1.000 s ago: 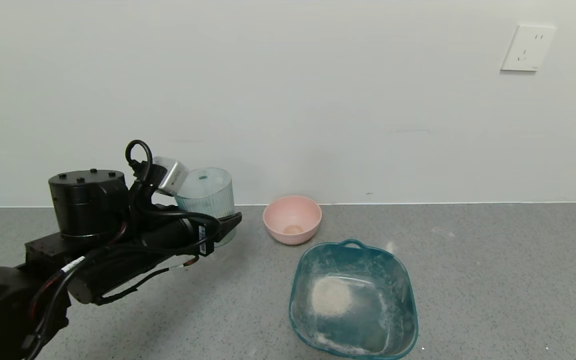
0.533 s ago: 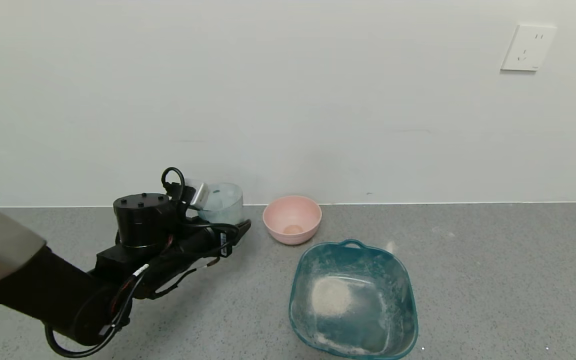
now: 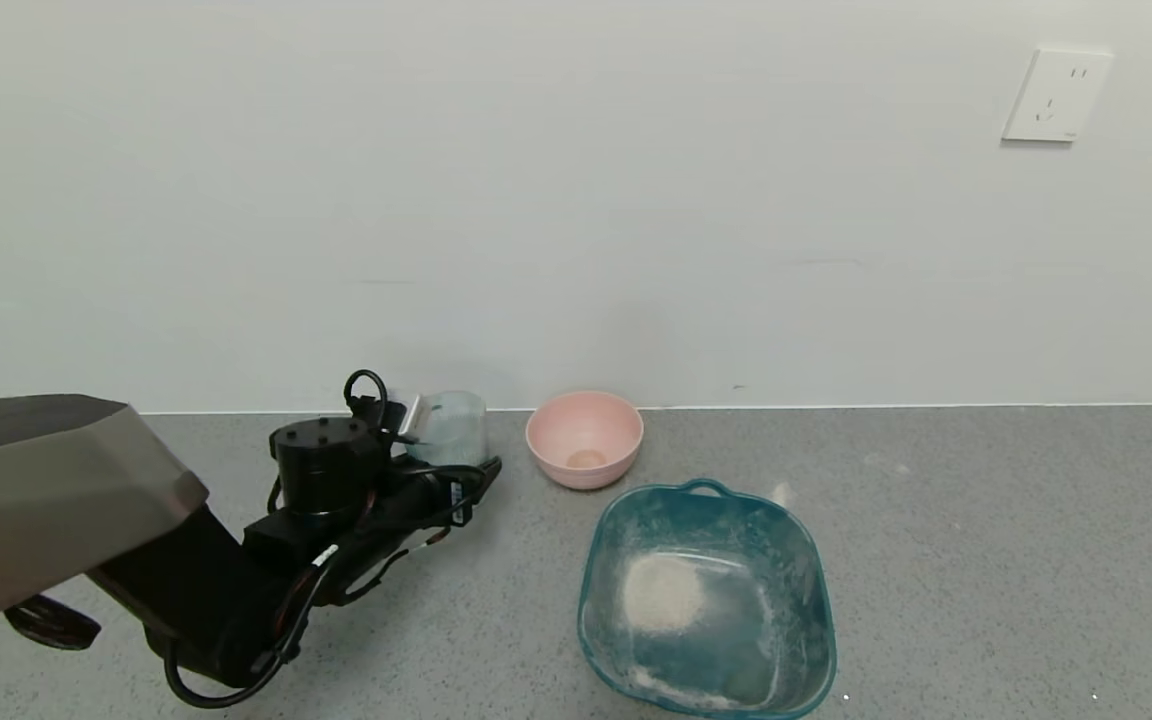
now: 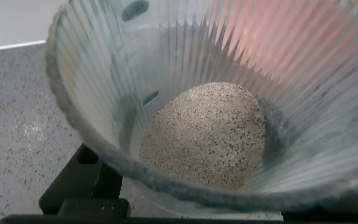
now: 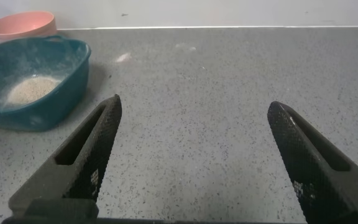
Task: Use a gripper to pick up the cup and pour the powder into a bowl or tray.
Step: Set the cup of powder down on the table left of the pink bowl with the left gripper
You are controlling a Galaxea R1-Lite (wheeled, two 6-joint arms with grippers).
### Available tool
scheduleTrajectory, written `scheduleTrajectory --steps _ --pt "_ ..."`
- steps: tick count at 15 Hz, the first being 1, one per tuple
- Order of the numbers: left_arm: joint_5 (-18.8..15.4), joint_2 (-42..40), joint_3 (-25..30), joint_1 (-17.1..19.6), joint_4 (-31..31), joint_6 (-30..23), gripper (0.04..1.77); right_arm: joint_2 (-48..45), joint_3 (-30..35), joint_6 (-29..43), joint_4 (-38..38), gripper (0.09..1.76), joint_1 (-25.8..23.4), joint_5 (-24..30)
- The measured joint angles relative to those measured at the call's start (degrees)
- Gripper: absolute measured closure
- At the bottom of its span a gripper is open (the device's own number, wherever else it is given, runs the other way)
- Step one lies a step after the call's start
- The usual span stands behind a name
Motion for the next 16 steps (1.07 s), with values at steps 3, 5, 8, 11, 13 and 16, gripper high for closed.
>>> scheduleTrajectory --steps 3,5,8,11,13,16 --pt "0.0 1.7 -0.2 0.6 -1.7 -0.9 0.49 0.0 0.0 0.0 0.0 0.14 0.0 0.0" --pt "0.0 2.7 -0.4 1.0 -1.8 -1.0 0.49 0.0 0.0 0.0 0.0 0.14 0.0 0.0" --pt "0.1 4.4 -0.9 1.4 -1.9 -1.1 0.49 0.0 0.0 0.0 0.0 0.14 0.0 0.0" --pt "0.1 5.9 -1.3 1.6 -1.8 -1.2 0.49 0.0 0.0 0.0 0.0 0.14 0.0 0.0" --pt "0.0 6.8 -1.4 1.6 -1.9 -1.2 0.49 0.0 0.0 0.0 0.0 0.14 0.0 0.0" --pt "0.1 7.6 -1.4 1.6 -1.9 -1.2 0.49 0.0 0.0 0.0 0.0 0.14 0.0 0.0"
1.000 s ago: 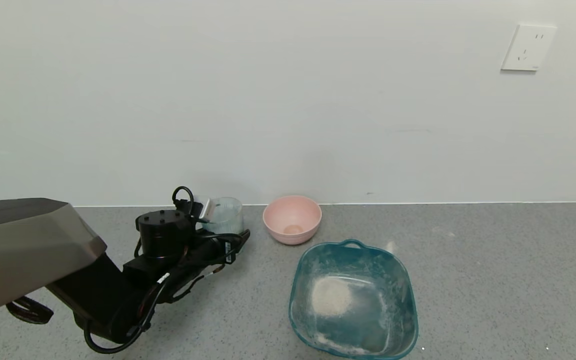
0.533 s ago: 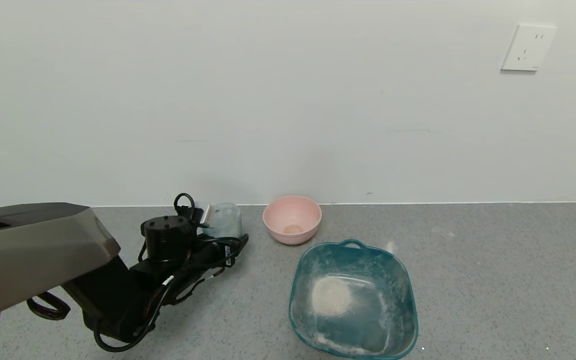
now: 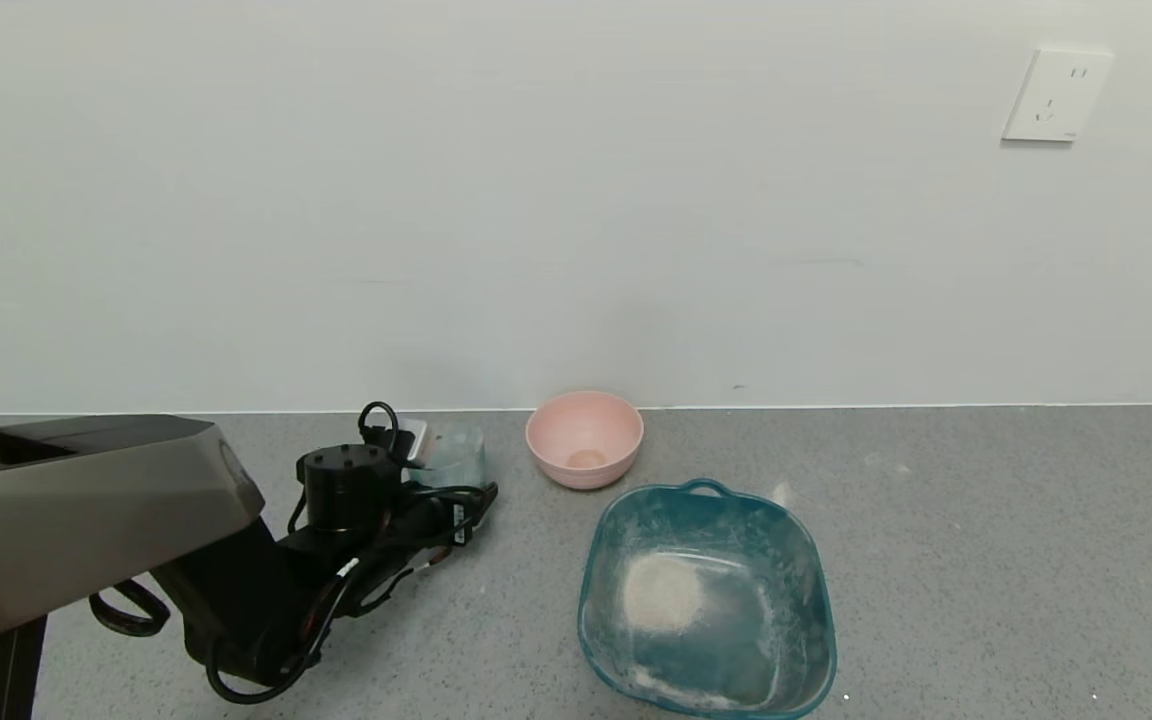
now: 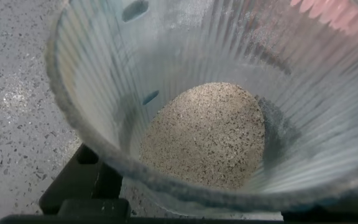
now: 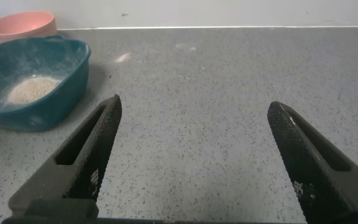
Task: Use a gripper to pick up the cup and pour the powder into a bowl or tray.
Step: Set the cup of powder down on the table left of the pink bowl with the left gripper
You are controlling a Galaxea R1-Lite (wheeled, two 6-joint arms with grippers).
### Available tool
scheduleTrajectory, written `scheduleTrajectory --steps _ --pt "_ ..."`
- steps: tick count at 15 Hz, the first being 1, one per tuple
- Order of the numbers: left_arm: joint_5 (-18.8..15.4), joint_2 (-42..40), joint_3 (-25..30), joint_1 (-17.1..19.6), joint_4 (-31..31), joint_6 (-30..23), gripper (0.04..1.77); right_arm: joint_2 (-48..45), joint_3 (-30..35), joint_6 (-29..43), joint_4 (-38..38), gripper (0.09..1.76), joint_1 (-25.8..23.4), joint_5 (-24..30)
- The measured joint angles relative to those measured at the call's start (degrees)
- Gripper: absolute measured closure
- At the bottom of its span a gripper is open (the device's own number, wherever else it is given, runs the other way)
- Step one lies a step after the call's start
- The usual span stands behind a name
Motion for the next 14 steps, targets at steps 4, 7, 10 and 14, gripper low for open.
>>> scheduleTrajectory --steps 4,7,10,14 --pt "0.0 0.6 0.0 0.0 0.0 -0.5 0.49 0.0 0.0 0.0 0.0 0.14 0.0 0.0" --pt "0.0 0.7 0.1 0.0 0.0 -0.5 0.49 0.0 0.0 0.0 0.0 0.14 0.0 0.0" --pt "0.0 0.7 0.2 -0.1 0.0 -0.5 0.49 0.0 0.0 0.0 0.0 0.14 0.0 0.0" --pt "0.0 1.1 0.2 -0.2 -0.1 -0.6 0.49 0.0 0.0 0.0 0.0 0.14 0.0 0.0"
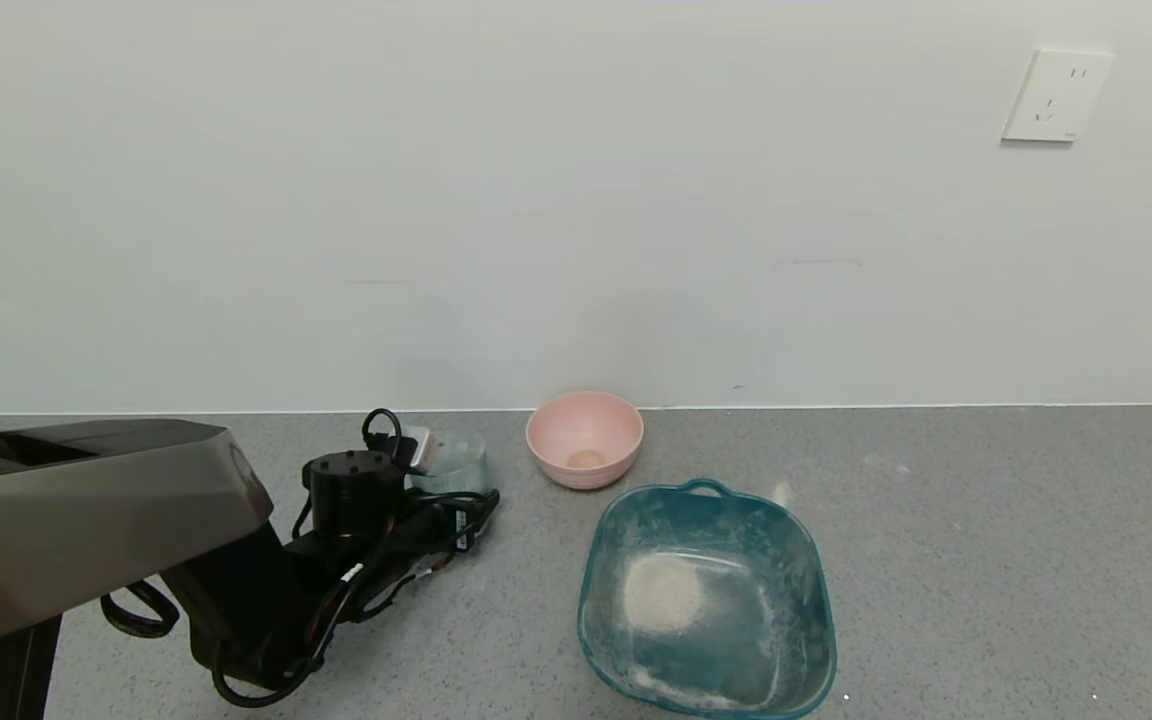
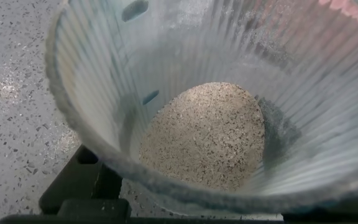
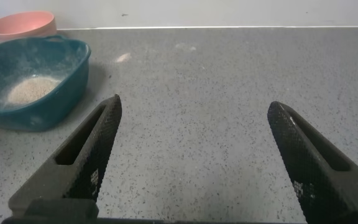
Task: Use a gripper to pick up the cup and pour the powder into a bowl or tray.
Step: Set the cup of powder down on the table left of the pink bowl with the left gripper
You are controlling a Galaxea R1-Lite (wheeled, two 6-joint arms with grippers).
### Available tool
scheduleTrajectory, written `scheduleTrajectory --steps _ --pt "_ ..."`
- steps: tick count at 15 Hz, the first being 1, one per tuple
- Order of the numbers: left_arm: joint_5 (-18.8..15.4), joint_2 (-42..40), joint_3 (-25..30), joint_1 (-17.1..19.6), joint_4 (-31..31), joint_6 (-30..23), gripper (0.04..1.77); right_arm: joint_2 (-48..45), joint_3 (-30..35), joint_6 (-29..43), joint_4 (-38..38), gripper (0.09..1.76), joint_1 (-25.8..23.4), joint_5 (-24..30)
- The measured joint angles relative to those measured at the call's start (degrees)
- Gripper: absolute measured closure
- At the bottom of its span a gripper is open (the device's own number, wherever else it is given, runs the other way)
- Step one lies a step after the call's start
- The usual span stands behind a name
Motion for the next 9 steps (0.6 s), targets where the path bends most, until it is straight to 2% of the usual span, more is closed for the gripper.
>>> scheduleTrajectory --steps 3,5,9 --pt "0.0 0.1 0.0 0.0 0.0 0.0 0.49 0.0 0.0 0.0 0.0 0.14 0.0 0.0" --pt "0.0 0.1 0.3 -0.1 0.1 0.0 0.37 0.0 0.0 0.0 0.0 0.14 0.0 0.0" --pt "-0.1 -0.1 0.4 -0.1 0.2 -0.1 0.26 0.0 0.0 0.0 0.0 0.14 0.0 0.0"
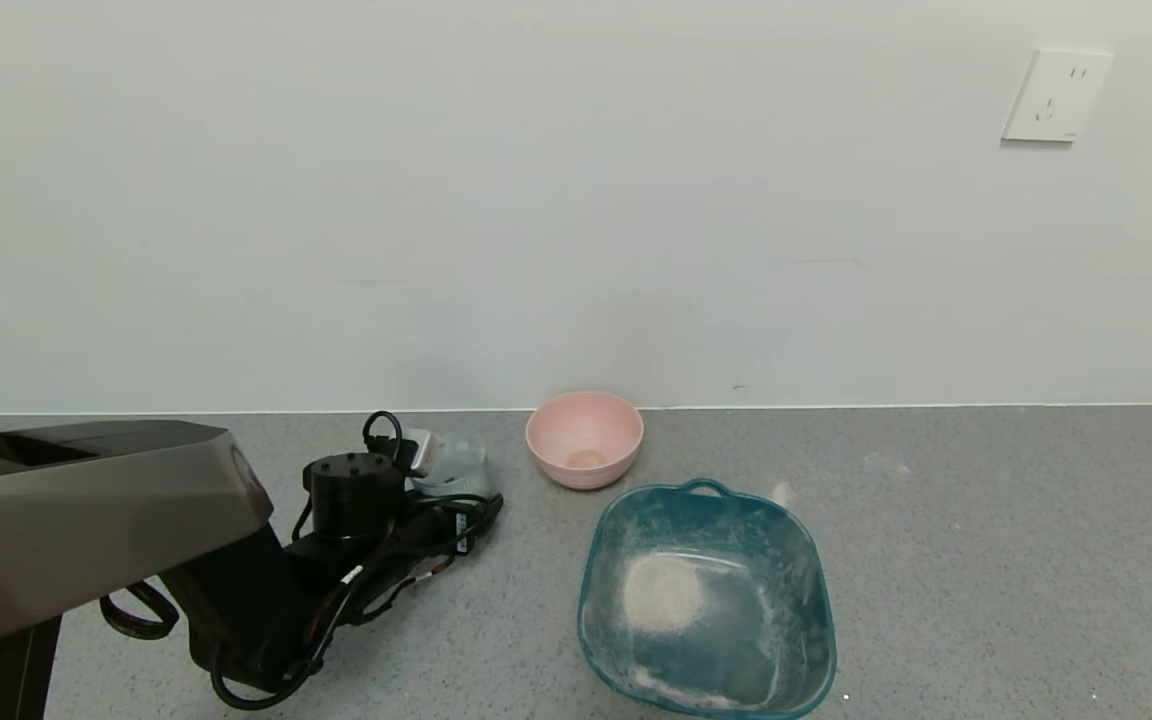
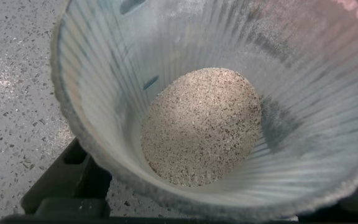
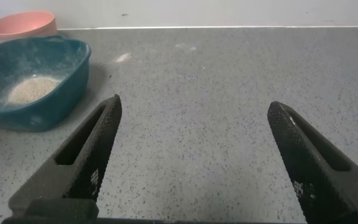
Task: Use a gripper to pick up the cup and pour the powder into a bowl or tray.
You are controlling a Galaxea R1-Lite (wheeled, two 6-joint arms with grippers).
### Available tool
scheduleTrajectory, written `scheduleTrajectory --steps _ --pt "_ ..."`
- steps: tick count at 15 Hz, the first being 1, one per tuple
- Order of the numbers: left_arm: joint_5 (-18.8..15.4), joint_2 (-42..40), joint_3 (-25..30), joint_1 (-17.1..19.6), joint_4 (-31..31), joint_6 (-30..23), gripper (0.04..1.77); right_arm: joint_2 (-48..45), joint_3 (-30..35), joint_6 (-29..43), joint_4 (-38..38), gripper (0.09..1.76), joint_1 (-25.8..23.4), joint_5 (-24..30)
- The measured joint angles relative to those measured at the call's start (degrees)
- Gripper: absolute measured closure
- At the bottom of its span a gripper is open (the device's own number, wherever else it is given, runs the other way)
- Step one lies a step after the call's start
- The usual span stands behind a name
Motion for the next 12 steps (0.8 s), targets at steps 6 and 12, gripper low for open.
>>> scheduleTrajectory --steps 6,12 --pt "0.1 -3.4 1.9 -0.5 1.6 1.4 0.17 0.0 0.0 0.0 0.0 0.14 0.0 0.0" --pt "0.2 -17.2 4.7 -0.7 14.3 3.1 0.13 0.0 0.0 0.0 0.0 0.14 0.0 0.0"
